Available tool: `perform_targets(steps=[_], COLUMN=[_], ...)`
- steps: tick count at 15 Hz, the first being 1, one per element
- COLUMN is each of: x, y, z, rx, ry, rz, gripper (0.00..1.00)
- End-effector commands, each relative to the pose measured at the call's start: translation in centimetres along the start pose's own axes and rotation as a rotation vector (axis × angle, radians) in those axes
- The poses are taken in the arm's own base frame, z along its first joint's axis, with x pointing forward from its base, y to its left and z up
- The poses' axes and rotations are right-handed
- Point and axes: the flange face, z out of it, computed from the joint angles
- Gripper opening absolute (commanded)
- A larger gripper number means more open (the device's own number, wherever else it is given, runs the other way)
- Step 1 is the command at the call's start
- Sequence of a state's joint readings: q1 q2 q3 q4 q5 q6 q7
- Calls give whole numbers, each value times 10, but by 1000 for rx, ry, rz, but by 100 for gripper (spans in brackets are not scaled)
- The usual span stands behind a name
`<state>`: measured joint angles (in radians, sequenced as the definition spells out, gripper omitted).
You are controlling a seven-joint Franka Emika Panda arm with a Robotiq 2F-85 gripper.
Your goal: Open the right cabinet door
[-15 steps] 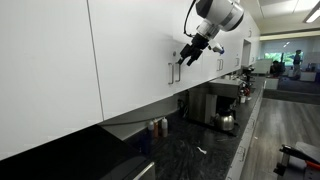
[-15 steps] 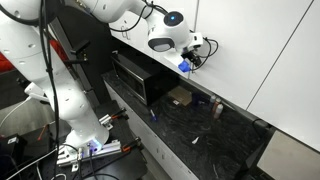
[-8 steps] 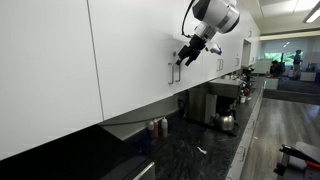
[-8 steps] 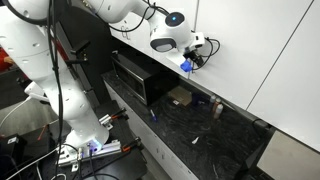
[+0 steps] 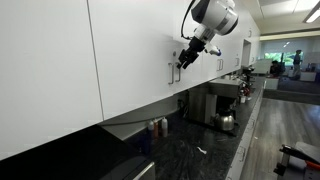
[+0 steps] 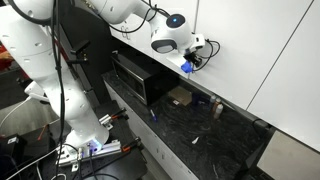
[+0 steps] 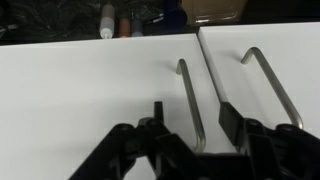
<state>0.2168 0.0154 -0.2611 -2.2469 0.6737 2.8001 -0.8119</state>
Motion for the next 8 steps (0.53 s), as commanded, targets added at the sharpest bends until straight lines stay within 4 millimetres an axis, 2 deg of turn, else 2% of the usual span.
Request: perform_targets(steps=[1, 5, 8], x=[3, 3, 4], y=[1, -3, -7], z=[6, 6, 7], rx=[-14, -6, -1], ry=[8, 15, 15], rz=[-16, -19, -34], gripper=[30, 2, 0])
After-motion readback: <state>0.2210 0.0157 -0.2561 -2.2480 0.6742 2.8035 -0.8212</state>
